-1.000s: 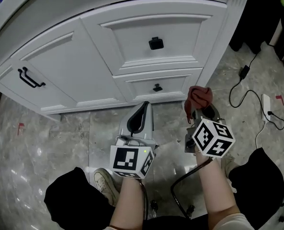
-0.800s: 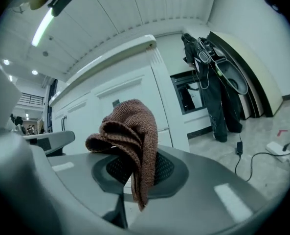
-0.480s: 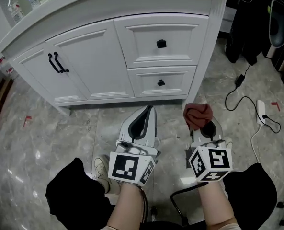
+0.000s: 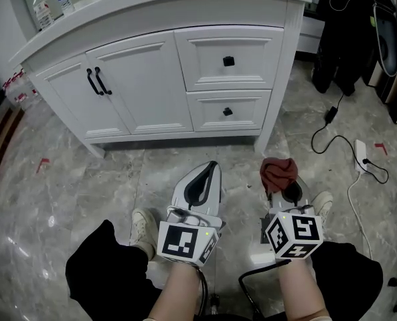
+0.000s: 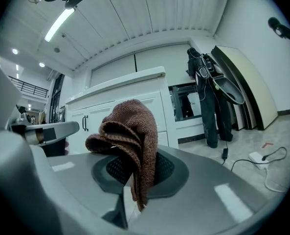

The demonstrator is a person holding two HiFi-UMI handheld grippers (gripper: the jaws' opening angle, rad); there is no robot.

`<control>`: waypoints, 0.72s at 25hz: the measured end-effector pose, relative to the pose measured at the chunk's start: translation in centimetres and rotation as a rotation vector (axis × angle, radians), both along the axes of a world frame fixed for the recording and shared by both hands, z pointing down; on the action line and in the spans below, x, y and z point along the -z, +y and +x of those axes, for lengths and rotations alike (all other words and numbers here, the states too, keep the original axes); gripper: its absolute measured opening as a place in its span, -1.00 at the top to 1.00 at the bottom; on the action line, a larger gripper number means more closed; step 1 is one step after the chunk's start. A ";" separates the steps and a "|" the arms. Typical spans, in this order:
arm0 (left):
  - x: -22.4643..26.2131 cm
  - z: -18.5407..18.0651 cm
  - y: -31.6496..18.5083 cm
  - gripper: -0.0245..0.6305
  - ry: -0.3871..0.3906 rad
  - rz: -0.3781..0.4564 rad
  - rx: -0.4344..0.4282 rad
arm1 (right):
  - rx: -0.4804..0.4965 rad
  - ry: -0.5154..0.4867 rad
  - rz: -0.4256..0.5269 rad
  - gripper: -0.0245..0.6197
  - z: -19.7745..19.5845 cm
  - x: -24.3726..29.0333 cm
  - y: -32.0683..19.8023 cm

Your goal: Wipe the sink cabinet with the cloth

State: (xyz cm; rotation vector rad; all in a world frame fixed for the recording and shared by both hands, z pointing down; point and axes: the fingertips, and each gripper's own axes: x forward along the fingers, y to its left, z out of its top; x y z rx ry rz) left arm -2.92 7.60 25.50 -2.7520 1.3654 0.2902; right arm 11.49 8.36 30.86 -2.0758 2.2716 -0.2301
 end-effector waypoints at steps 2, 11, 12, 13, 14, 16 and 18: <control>0.1 -0.1 0.8 0.92 -0.006 0.008 -0.005 | -0.013 0.002 -0.004 0.68 -0.1 -0.1 0.9; 1.1 -1.0 3.3 0.92 -0.037 0.023 -0.018 | -0.031 0.028 0.020 0.68 -1.2 1.5 3.0; 1.2 -1.1 3.3 0.92 -0.038 0.023 -0.018 | -0.027 0.030 0.019 0.68 -1.4 1.5 3.0; 1.2 -1.2 3.4 0.92 -0.038 0.022 -0.018 | -0.024 0.031 0.017 0.68 -1.5 1.4 3.0; 1.1 -1.2 3.3 0.92 -0.036 0.020 -0.017 | -0.020 0.031 0.015 0.68 -1.7 1.4 3.0; 0.9 -1.4 3.1 0.92 -0.032 0.013 -0.015 | -0.015 0.028 0.012 0.68 -2.0 1.2 2.8; 0.7 -1.4 2.9 0.92 -0.028 0.007 -0.016 | -0.014 0.026 0.011 0.68 -2.1 1.1 2.6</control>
